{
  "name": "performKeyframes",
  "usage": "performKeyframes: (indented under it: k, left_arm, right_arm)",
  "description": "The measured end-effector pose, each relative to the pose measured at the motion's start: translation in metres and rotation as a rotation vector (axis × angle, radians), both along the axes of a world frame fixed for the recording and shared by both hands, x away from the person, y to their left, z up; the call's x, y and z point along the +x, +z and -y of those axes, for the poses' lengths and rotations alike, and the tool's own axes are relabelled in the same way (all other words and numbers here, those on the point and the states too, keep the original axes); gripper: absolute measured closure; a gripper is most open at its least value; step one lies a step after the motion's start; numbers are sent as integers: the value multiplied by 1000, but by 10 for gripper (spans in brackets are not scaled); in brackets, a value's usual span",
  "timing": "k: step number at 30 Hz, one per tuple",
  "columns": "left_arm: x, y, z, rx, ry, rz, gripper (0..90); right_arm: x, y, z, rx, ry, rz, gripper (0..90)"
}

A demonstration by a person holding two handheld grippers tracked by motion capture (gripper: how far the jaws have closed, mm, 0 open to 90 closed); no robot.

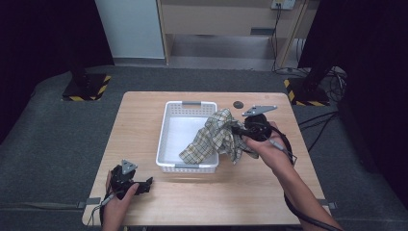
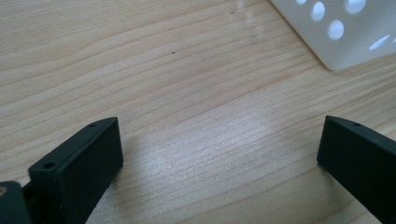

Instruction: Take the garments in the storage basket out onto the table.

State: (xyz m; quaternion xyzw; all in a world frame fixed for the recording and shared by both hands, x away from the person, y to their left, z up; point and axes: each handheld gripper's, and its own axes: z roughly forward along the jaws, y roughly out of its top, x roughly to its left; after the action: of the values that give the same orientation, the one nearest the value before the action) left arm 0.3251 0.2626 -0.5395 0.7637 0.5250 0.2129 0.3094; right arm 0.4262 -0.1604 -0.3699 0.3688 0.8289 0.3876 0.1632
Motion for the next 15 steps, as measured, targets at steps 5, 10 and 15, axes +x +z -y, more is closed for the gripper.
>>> performKeyframes:
  k: [5, 10, 15]
  left_arm:
    - [0, 0, 0, 0, 1, 0, 0]
    - [0, 0, 0, 0, 1, 0, 0]
    - [0, 0, 0, 0, 1, 0, 0]
  right_arm:
    - [-1, -4, 14, -8, -17, -4, 836]
    - [-1, -8, 25, -16, -31, -8, 835]
    - [-2, -12, 36, -17, -50, -18, 836]
